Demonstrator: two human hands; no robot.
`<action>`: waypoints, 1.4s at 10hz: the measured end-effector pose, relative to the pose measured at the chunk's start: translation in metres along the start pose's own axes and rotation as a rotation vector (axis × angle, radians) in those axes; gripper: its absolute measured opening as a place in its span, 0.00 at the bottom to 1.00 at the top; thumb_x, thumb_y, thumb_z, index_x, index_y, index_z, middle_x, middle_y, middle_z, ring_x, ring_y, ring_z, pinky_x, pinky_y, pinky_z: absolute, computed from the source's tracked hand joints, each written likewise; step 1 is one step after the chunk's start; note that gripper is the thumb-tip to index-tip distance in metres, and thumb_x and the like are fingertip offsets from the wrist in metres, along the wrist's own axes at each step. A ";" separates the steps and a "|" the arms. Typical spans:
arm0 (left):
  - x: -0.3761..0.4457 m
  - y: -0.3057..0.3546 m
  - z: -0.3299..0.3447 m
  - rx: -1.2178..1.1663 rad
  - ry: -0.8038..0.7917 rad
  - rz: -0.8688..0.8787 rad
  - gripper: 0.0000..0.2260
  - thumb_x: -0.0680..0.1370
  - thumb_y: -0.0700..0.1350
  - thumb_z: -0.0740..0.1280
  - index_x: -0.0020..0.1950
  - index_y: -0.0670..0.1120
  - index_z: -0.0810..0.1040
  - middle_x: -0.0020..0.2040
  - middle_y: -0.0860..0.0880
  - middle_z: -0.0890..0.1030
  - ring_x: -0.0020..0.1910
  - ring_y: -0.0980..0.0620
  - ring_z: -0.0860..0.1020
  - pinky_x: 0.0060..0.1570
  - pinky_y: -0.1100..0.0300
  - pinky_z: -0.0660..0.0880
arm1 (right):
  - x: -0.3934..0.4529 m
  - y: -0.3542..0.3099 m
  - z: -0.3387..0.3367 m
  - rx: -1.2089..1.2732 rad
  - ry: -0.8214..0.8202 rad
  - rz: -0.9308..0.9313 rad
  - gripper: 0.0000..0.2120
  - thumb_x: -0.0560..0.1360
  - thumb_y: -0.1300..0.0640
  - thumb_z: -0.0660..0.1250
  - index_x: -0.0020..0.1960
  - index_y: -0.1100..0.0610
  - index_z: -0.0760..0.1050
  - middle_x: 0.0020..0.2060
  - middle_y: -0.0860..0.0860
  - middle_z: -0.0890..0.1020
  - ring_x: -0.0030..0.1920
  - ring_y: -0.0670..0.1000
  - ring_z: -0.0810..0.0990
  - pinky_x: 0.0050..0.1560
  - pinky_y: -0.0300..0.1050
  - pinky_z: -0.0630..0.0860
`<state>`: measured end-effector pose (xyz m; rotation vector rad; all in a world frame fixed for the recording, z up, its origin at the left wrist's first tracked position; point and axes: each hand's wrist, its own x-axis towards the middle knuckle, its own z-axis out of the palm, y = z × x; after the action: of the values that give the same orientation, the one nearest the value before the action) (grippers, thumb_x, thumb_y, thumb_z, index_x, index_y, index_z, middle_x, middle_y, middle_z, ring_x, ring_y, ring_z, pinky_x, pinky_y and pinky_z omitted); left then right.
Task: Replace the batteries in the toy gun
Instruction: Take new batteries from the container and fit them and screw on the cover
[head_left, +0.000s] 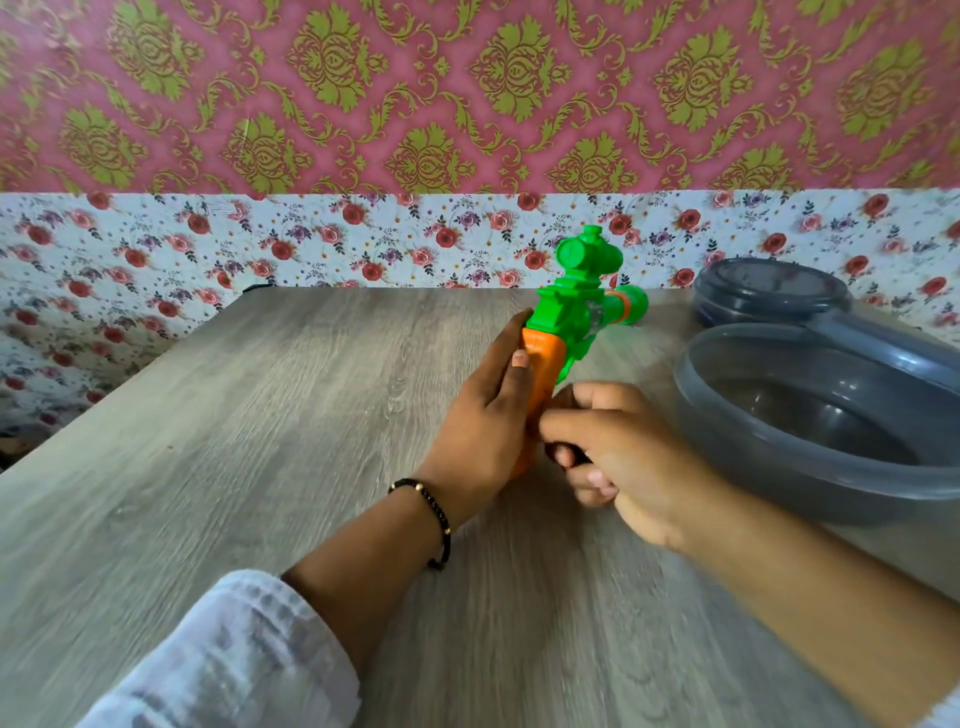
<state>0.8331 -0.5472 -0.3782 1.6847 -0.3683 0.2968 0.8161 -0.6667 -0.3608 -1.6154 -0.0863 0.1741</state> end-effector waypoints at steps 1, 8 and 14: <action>0.001 0.001 0.000 -0.065 -0.010 -0.028 0.17 0.83 0.42 0.53 0.72 0.54 0.65 0.61 0.57 0.75 0.55 0.66 0.75 0.56 0.78 0.67 | 0.002 0.004 -0.005 -0.690 0.111 -0.553 0.03 0.63 0.58 0.65 0.35 0.56 0.71 0.23 0.52 0.74 0.23 0.50 0.70 0.25 0.44 0.67; 0.007 -0.001 -0.016 -0.104 -0.031 -0.113 0.15 0.83 0.50 0.48 0.68 0.59 0.64 0.52 0.57 0.78 0.44 0.62 0.79 0.43 0.68 0.78 | -0.002 0.007 -0.001 0.019 0.061 0.034 0.07 0.73 0.66 0.64 0.38 0.59 0.72 0.24 0.51 0.72 0.17 0.43 0.59 0.19 0.30 0.54; 0.020 -0.006 -0.048 0.555 0.199 -0.401 0.16 0.64 0.57 0.67 0.34 0.44 0.73 0.38 0.39 0.79 0.44 0.39 0.79 0.35 0.56 0.67 | 0.003 0.032 0.013 -0.642 0.108 -0.416 0.10 0.69 0.58 0.71 0.32 0.54 0.72 0.22 0.47 0.74 0.24 0.44 0.70 0.28 0.44 0.68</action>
<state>0.8541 -0.5009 -0.3684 2.1983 0.2269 0.2781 0.8151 -0.6553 -0.3938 -2.1970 -0.4248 -0.2926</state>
